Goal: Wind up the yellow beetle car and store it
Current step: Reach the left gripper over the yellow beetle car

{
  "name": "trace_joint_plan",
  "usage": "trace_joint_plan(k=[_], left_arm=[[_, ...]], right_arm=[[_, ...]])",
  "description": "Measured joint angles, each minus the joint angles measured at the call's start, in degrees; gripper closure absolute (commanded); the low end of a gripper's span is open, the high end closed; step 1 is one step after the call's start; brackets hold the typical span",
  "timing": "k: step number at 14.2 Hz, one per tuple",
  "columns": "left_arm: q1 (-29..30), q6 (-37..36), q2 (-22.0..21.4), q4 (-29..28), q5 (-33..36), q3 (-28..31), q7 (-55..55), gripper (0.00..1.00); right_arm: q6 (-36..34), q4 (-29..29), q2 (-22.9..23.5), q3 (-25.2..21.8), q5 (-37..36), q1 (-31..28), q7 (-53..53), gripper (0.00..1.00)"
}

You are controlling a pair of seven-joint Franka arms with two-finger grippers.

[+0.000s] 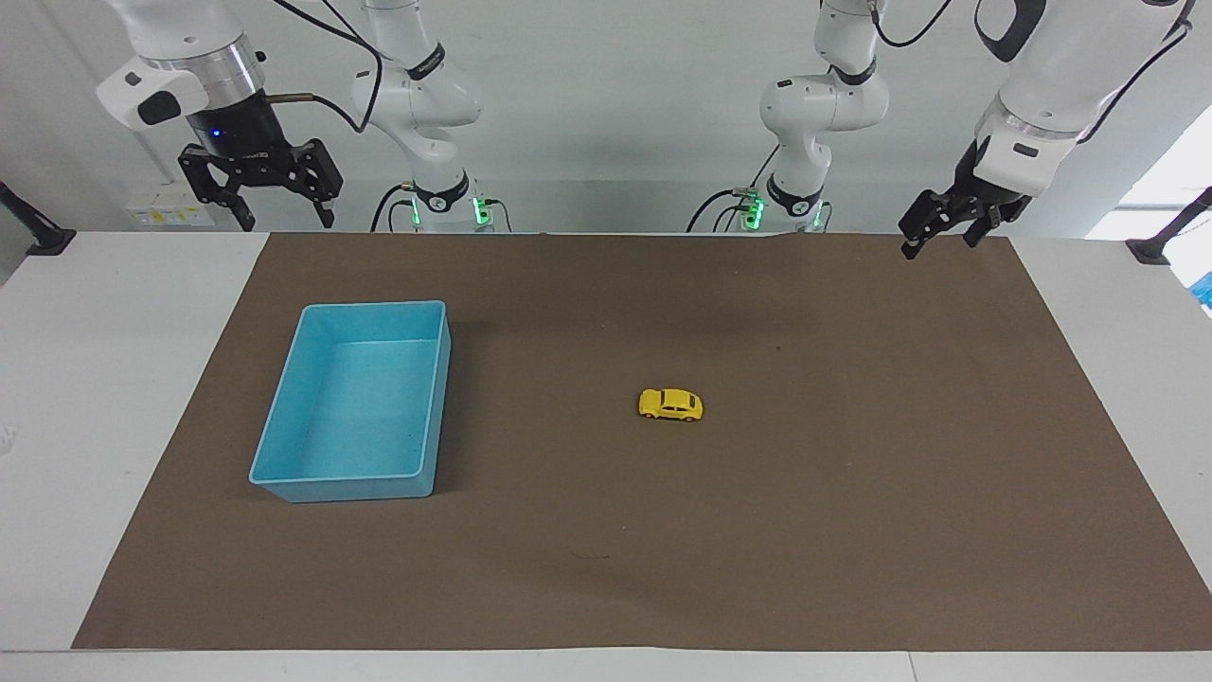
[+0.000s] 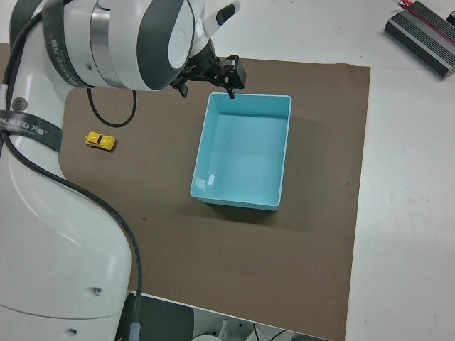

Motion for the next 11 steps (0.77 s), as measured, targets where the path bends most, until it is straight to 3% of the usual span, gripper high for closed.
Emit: trace_joint_plan(k=[11], left_arm=[[-3.7, 7.5, 0.4, -6.3, -0.2, -0.6, -24.7, 0.00]], right_arm=[[0.0, 0.0, 0.0, 0.0, 0.0, 0.0, 0.0, 0.00]])
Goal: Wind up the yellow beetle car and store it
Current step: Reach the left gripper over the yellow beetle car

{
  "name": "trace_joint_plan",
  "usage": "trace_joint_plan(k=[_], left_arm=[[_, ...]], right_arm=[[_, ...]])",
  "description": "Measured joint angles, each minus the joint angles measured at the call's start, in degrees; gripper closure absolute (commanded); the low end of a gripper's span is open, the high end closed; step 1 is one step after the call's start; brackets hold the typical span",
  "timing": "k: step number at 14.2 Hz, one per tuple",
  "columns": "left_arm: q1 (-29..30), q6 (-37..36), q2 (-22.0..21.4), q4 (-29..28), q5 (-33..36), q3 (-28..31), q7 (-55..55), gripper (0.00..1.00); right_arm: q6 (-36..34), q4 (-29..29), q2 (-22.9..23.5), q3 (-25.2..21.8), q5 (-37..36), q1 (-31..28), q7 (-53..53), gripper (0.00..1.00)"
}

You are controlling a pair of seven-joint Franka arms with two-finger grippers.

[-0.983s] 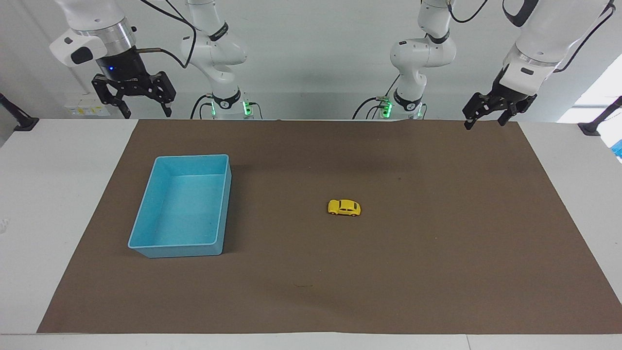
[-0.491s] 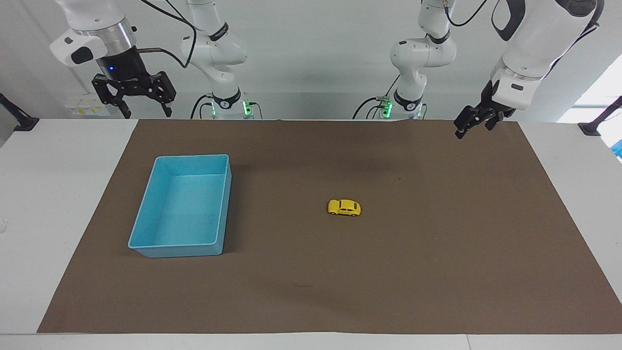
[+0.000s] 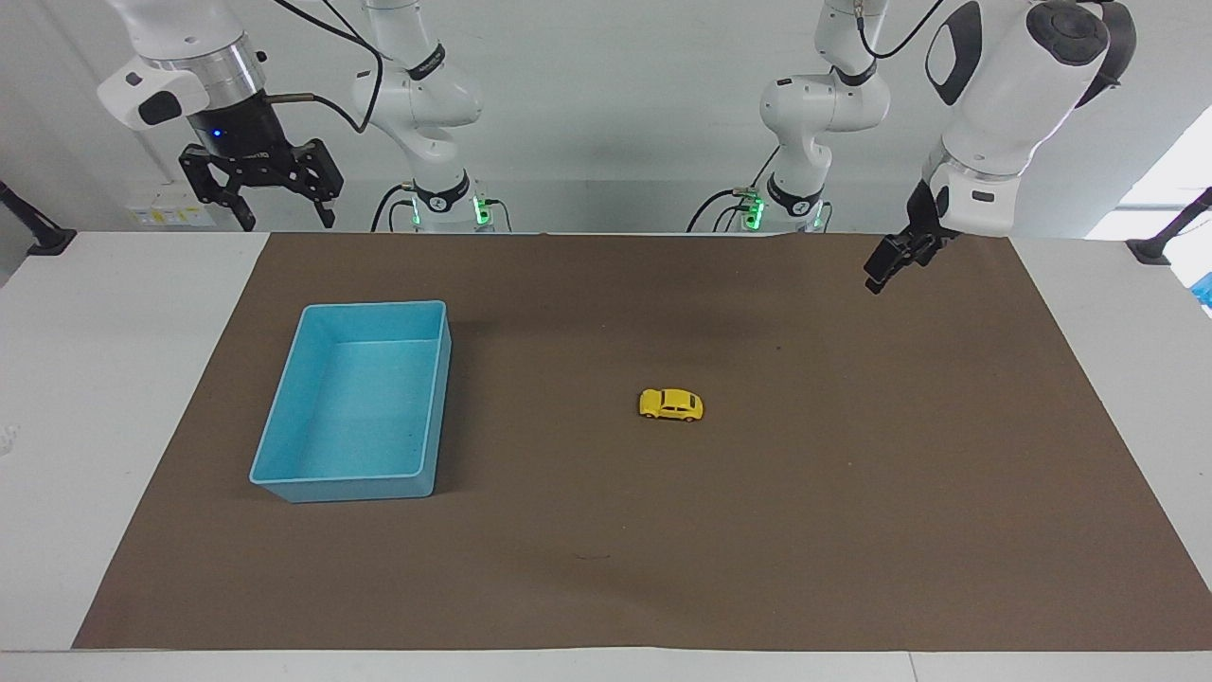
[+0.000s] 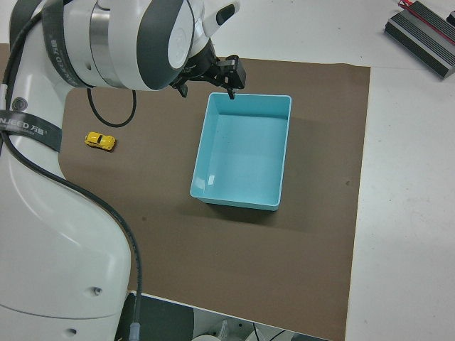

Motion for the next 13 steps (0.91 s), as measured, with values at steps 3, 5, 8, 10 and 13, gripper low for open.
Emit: trace_joint_plan(k=[3, 5, 8, 10, 13], left_arm=[[-1.2, 1.2, 0.6, -0.7, 0.0, -0.1, -8.4, 0.00], [-2.1, 2.1, 0.9, -1.4, 0.0, -0.1, -13.9, 0.00], [-4.2, 4.7, 1.1, -3.0, -0.1, -0.1, -23.8, 0.00], [-6.1, 6.8, 1.7, -4.0, -0.1, -0.1, -31.8, 0.00], [-9.0, 11.2, 4.1, -4.7, -0.1, -0.2, -42.5, 0.00]], right_arm=[[0.0, 0.0, 0.0, 0.0, 0.0, 0.0, 0.0, 0.00], [0.0, 0.0, 0.0, 0.0, 0.0, 0.0, 0.0, 0.00], [0.0, 0.0, 0.0, 0.0, 0.0, 0.0, 0.0, 0.00], [0.0, 0.0, 0.0, 0.0, 0.0, 0.0, 0.0, 0.00], [0.0, 0.0, 0.0, 0.0, 0.0, 0.0, 0.0, 0.00]])
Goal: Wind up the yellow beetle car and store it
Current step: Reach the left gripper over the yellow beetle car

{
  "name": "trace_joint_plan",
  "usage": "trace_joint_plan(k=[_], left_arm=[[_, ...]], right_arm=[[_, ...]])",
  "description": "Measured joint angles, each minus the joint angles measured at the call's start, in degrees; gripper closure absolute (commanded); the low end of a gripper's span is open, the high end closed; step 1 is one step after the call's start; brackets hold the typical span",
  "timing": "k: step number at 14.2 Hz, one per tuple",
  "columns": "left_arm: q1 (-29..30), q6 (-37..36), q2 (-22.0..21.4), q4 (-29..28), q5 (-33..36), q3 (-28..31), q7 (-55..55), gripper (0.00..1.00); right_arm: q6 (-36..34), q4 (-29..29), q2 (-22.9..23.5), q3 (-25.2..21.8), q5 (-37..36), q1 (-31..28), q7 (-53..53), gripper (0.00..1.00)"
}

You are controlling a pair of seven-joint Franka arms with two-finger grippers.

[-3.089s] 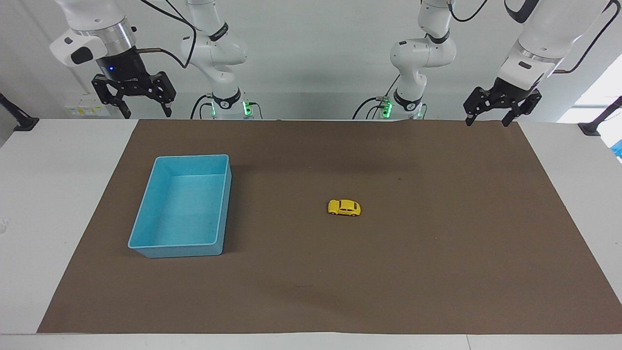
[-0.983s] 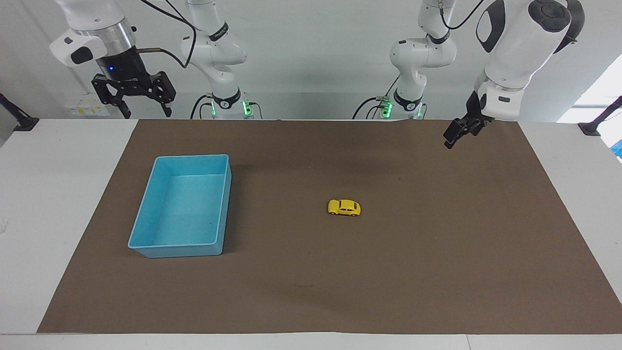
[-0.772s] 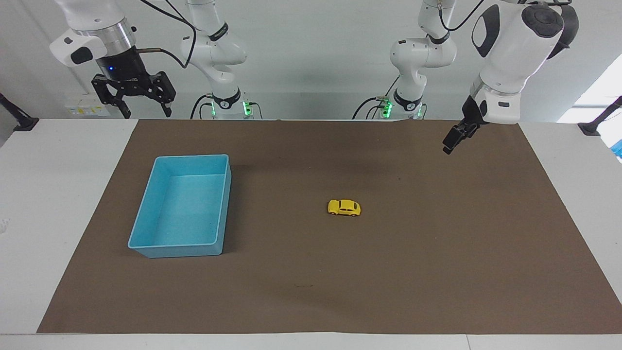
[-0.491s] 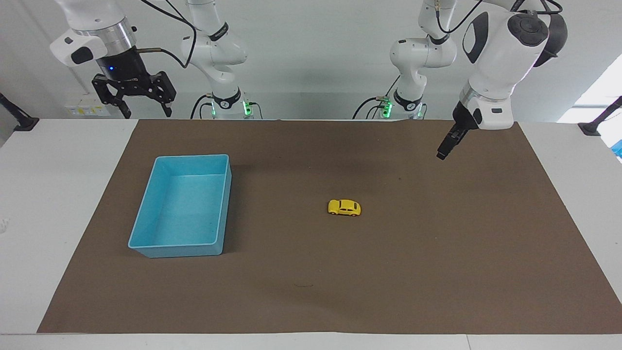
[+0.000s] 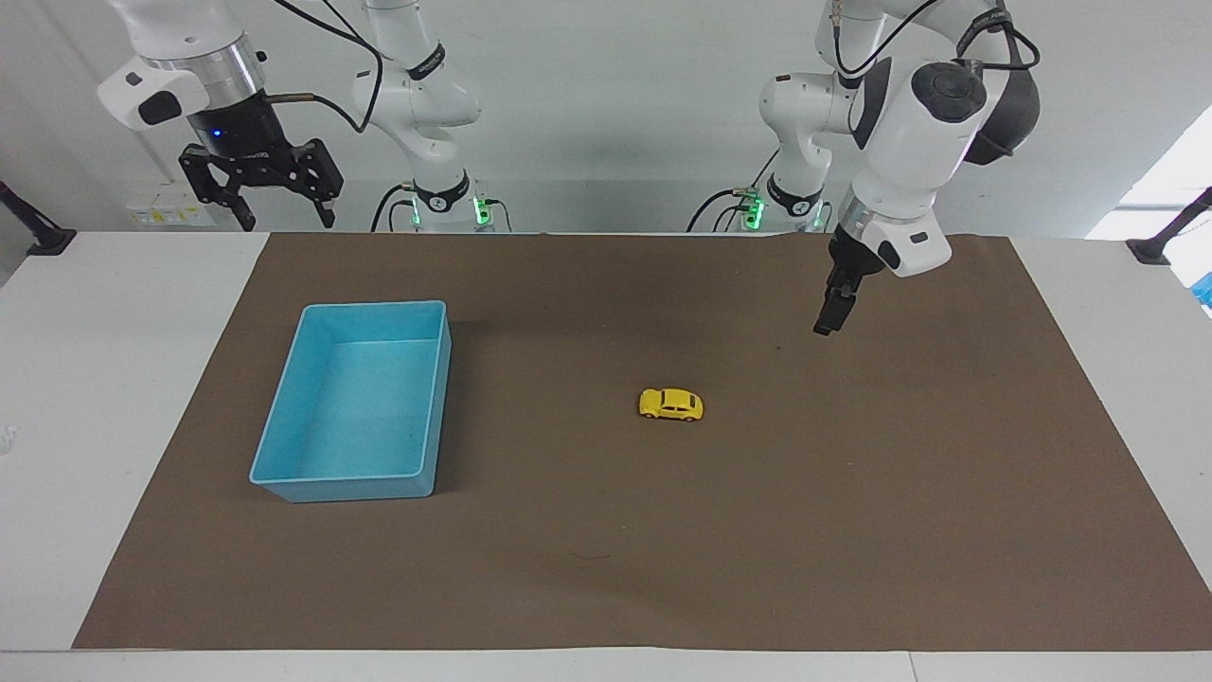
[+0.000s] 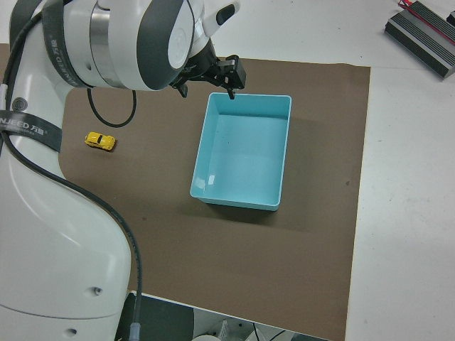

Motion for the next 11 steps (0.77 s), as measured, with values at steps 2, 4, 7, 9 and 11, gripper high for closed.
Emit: trace_joint_plan(k=[2, 4, 7, 9, 11], left_arm=[[-1.4, 2.1, 1.8, 0.0, 0.0, -0.1, -4.1, 0.00], [-2.4, 3.4, 3.2, 0.0, 0.0, 0.0, -7.4, 0.00], [-5.4, 7.6, 6.7, 0.0, 0.0, 0.0, -14.9, 0.00], [-7.6, 10.3, 9.3, 0.0, 0.0, 0.0, -18.7, 0.00], [-9.1, 12.8, 11.4, 0.0, 0.0, 0.0, -22.0, 0.00]], right_arm=[[0.0, 0.0, 0.0, 0.0, 0.0, 0.0, 0.0, 0.00], [0.0, 0.0, 0.0, 0.0, 0.0, 0.0, 0.0, 0.00], [0.0, 0.0, 0.0, 0.0, 0.0, 0.0, 0.0, 0.00], [0.0, 0.0, 0.0, 0.0, 0.0, 0.0, 0.0, 0.00], [0.0, 0.0, 0.0, 0.0, 0.0, 0.0, 0.0, 0.00]])
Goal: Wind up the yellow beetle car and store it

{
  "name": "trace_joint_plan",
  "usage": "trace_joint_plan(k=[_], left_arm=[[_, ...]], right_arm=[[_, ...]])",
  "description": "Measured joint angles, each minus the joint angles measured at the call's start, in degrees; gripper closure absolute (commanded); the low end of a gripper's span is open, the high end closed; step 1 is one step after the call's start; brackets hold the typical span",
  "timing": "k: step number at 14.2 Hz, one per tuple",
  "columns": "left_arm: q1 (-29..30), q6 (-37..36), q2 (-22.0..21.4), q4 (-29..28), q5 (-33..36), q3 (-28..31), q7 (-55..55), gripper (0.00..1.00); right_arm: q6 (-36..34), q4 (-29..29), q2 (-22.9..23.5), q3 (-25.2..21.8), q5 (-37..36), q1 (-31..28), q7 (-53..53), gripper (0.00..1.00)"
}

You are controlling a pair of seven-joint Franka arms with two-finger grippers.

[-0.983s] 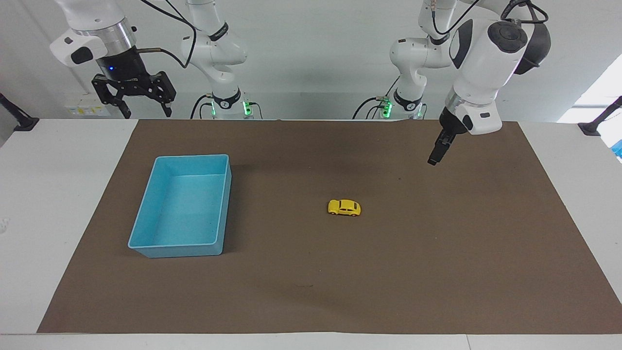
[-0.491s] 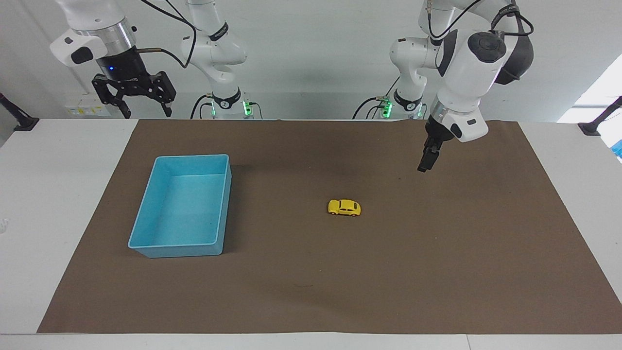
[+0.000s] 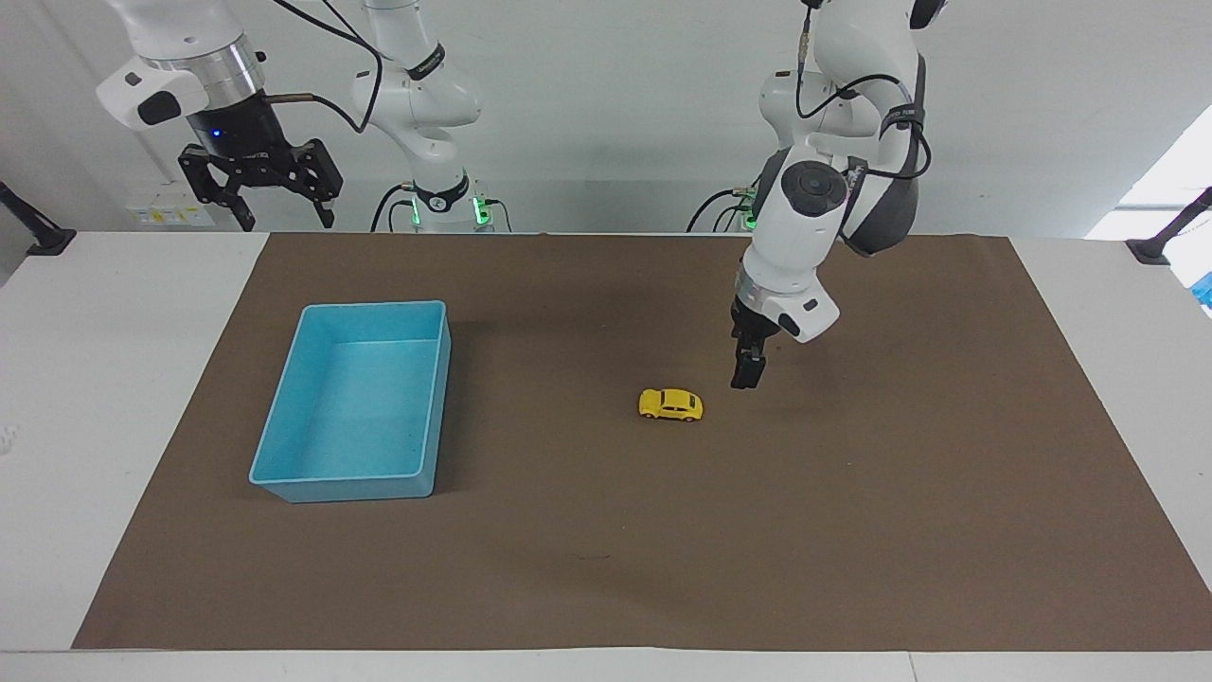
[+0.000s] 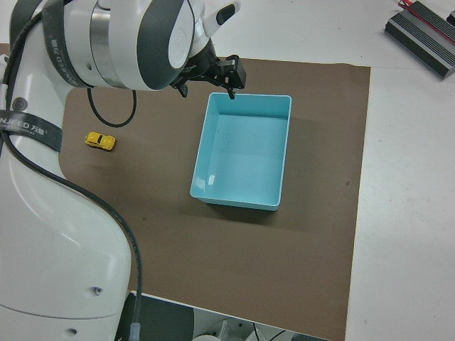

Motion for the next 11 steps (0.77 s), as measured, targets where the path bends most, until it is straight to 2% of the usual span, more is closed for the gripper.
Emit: trace_joint_plan(k=[4, 7, 11], left_arm=[[-2.7, 5.4, 4.3, 0.1, 0.0, 0.0, -5.4, 0.00], [-3.8, 6.8, 6.6, 0.4, 0.1, 0.0, -8.2, 0.00], [-5.9, 9.7, 12.5, 3.0, 2.6, 0.1, -13.5, 0.00]], right_arm=[[0.0, 0.0, 0.0, 0.0, 0.0, 0.0, 0.0, 0.00], [0.0, 0.0, 0.0, 0.0, 0.0, 0.0, 0.0, 0.00], [0.0, 0.0, 0.0, 0.0, 0.0, 0.0, 0.0, 0.00]])
